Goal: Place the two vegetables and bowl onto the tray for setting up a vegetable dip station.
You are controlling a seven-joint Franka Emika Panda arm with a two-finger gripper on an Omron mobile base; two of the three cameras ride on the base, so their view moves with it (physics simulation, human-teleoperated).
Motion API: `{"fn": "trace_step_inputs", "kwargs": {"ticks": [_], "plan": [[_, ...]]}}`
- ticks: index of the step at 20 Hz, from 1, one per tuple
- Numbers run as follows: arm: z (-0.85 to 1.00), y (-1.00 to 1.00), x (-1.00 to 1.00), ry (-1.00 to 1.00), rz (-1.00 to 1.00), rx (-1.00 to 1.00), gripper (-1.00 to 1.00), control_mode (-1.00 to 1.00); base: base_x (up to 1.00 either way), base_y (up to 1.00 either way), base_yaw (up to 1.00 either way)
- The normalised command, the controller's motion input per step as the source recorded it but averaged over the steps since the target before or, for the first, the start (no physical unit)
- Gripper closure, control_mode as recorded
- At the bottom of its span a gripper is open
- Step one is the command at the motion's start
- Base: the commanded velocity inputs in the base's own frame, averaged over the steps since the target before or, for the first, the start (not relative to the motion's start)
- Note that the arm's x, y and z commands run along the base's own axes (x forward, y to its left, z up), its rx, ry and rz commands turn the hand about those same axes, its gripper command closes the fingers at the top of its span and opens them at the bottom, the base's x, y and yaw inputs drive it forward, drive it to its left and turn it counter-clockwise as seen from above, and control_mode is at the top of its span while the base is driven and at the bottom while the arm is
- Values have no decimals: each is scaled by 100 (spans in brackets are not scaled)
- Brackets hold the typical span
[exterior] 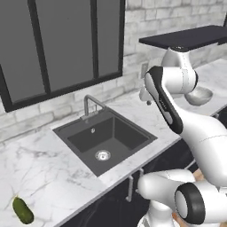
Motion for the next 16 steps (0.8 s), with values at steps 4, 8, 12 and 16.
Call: {"fn": "trace_step_inputs", "kwargs": {"ticks": [4, 8, 12, 16], "plan": [[0, 0, 0, 0, 0, 0, -100, 100, 6, -53, 0], [0, 0, 0, 0, 0, 0, -100, 100, 7, -51, 5], [0, 0, 0, 0, 0, 0, -100, 100, 12, -49, 7], [0, 0, 0, 0, 0, 0, -100, 100, 12, -45, 14]]}}
